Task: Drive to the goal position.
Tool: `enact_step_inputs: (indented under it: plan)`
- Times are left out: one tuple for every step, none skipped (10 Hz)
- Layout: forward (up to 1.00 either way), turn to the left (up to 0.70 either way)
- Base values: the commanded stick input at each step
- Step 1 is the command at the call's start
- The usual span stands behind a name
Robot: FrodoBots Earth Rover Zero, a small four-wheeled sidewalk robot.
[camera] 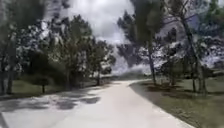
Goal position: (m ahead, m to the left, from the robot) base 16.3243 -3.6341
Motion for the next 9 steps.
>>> enact_step_inputs:
  plan:
    - [0.85,0.00]
    - [0.85,0.00]
    - [0.85,0.00]
    - [0.85,0.00]
    - [0.85,0.00]
    - [0.85,0.00]
    - [0.85,0.00]
    - [0.85,0.00]
    - [0.85,0.00]
